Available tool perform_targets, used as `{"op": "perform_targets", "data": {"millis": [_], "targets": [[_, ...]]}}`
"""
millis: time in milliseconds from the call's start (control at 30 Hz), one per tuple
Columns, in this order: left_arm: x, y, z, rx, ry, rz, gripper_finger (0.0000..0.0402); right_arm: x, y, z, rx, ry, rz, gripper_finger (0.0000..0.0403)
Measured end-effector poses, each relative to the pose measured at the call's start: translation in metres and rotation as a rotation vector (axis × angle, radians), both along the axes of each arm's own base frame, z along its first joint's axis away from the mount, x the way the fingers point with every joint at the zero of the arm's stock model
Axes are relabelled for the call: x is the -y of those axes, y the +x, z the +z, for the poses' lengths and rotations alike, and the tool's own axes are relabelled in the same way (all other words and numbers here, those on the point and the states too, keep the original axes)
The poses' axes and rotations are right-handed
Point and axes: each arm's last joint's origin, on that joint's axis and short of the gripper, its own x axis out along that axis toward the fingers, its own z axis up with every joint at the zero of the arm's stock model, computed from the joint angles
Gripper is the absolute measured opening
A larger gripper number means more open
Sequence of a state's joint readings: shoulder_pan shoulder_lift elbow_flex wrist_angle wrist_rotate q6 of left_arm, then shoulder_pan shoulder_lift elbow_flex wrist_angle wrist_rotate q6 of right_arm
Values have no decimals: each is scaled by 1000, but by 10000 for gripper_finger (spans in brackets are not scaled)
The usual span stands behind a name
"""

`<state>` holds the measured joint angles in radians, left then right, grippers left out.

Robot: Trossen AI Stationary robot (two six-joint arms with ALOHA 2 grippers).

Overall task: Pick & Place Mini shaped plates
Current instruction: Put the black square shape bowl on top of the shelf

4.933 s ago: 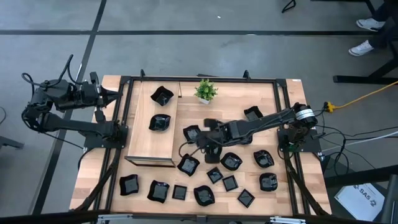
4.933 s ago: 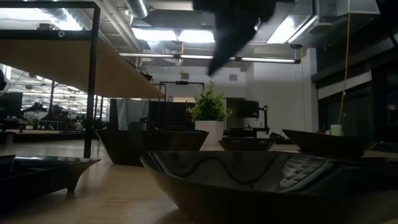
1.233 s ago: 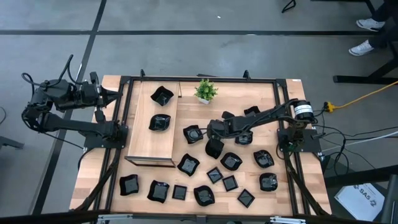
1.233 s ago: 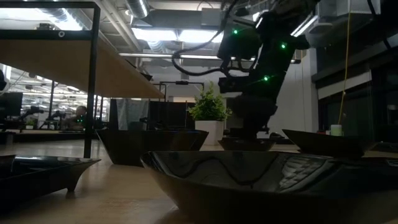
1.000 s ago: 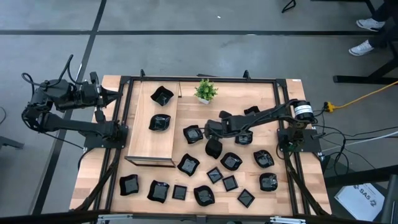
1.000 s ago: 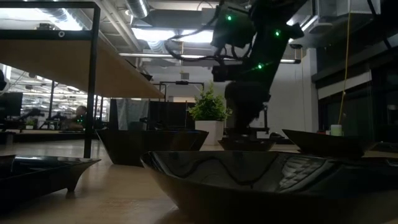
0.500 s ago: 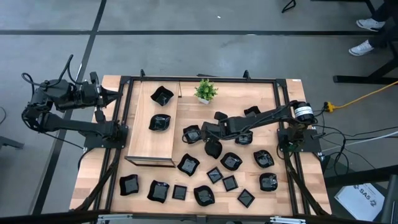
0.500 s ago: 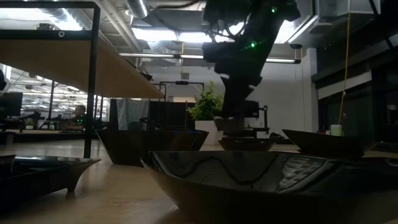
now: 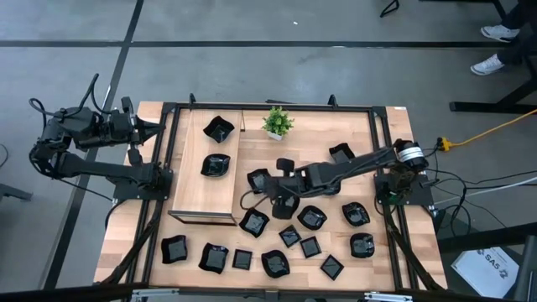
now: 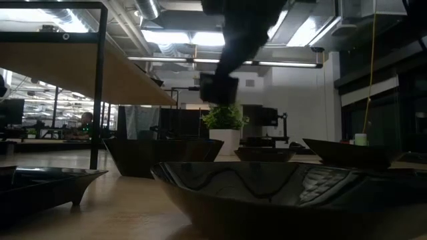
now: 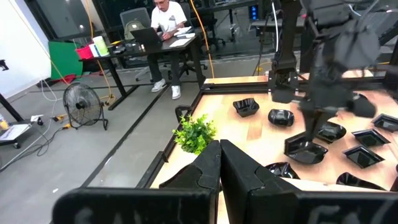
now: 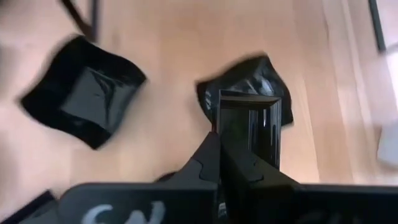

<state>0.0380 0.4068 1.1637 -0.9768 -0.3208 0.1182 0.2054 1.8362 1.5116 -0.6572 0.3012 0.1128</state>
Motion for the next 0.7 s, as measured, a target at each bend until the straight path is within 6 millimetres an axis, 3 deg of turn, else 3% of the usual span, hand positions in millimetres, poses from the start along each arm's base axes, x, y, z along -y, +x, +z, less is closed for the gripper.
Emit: {"op": "perform_targets", "data": {"millis": [233, 700], "targets": [[0, 0, 0, 0, 0, 0, 4, -16, 6, 12, 78, 1, 192, 1], [0, 0, 0, 0, 0, 0, 4, -22, 17, 22, 213, -7, 419, 1]]}}
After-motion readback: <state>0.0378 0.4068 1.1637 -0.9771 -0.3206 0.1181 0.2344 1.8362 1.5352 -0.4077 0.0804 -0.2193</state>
